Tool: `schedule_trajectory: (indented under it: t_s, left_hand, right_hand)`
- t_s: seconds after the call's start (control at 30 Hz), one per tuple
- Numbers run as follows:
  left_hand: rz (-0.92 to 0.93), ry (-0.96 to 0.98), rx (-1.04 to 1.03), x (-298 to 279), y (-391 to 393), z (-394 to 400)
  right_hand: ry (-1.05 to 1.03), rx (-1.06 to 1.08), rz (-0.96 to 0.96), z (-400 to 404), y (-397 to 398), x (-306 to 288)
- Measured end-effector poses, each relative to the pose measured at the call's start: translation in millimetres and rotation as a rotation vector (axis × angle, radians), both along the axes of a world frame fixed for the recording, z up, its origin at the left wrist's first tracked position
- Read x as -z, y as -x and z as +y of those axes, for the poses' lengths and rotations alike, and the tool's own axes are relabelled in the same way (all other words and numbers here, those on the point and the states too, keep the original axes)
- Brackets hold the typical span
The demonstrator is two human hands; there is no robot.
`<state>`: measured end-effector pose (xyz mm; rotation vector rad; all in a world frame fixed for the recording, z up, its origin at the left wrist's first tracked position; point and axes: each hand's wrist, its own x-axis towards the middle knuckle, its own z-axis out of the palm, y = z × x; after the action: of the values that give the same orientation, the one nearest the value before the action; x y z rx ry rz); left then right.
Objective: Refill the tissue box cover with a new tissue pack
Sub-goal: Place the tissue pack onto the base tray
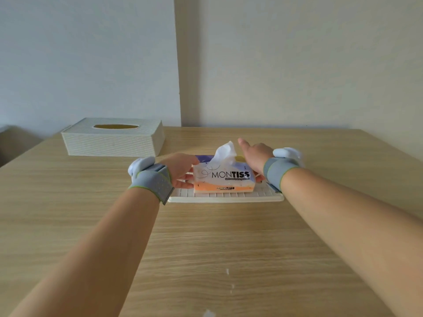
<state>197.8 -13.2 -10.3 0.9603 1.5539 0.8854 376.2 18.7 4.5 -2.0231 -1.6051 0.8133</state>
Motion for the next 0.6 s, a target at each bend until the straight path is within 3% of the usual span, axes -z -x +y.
schedule_trajectory:
  t_s: [0.37, 0.6]
  left_hand:
    - [0.025, 0.032, 0.014, 11.2, 0.9, 11.7]
    - [0.037, 0.036, 0.006, -1.0, 13.7, 11.1]
  right_hand:
    - [-0.004, -0.037, -0.196, 4.9, -1.5, 14.7]
    - [-0.055, 0.045, -0.116, 26.6, 7.4, 2.8]
